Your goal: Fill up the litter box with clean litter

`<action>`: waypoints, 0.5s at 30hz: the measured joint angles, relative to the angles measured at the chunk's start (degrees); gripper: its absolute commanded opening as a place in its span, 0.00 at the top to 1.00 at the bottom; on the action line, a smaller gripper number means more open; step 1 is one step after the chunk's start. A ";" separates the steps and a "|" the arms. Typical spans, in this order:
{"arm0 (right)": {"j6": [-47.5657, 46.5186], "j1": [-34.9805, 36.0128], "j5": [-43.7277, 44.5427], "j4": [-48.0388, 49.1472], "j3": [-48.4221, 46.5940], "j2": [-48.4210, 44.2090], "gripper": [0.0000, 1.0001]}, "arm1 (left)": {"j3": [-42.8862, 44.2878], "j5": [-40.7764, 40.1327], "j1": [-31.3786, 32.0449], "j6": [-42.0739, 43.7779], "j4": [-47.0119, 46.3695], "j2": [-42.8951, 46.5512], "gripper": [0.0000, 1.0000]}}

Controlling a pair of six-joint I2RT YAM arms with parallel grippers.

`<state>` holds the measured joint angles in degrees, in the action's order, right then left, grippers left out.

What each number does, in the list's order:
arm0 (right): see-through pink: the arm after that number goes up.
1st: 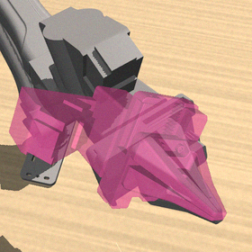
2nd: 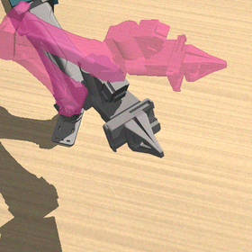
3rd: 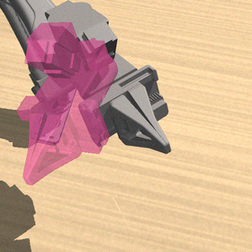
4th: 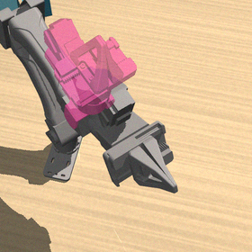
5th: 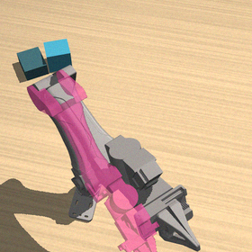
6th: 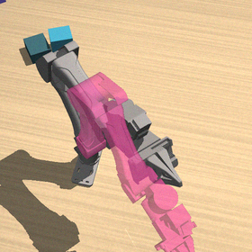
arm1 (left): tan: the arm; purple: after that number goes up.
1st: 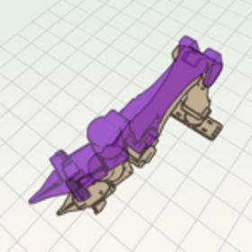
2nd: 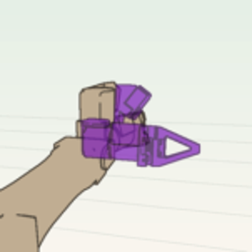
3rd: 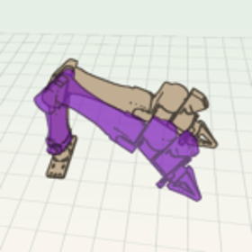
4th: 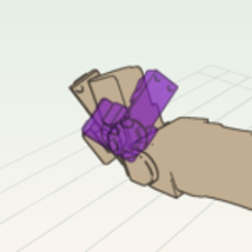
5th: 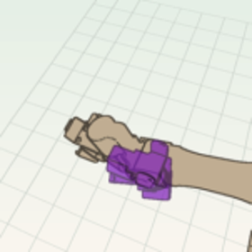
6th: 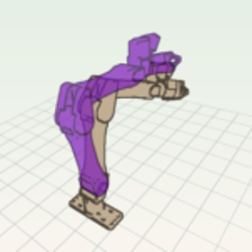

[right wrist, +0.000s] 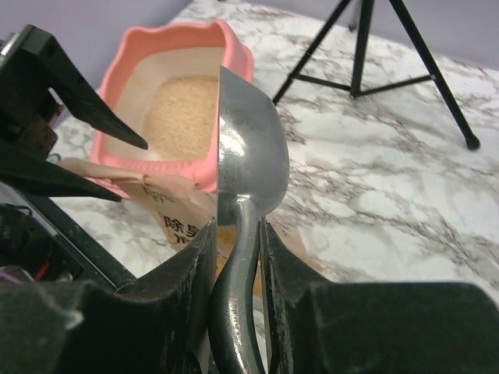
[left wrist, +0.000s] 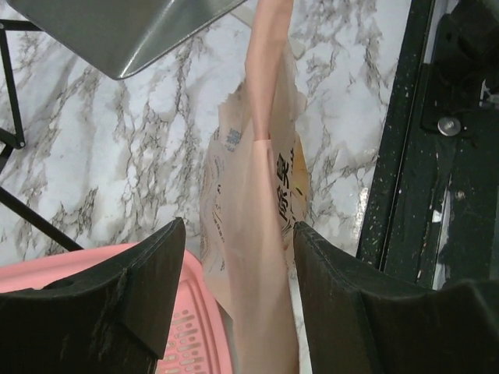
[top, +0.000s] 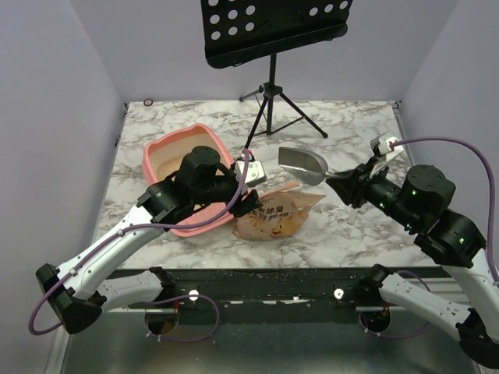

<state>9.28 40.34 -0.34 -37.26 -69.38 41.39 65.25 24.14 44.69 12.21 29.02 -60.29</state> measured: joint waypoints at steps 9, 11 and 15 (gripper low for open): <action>-1.38 0.00 5.95 -6.36 -1.01 -0.76 0.99 | 0.09 -2.69 2.25 3.48 2.82 -4.52 0.53; -1.40 0.00 6.19 -7.43 -1.57 -0.81 0.99 | 0.63 -3.52 2.34 3.89 3.63 -5.66 0.87; -1.40 0.00 6.60 -10.56 -2.49 -0.57 0.99 | 1.18 -6.78 2.60 5.14 4.11 -6.99 1.00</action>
<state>7.88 40.34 6.26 -47.81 -71.88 40.82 66.43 17.37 47.29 17.34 33.12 -67.29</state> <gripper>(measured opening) 0.328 0.067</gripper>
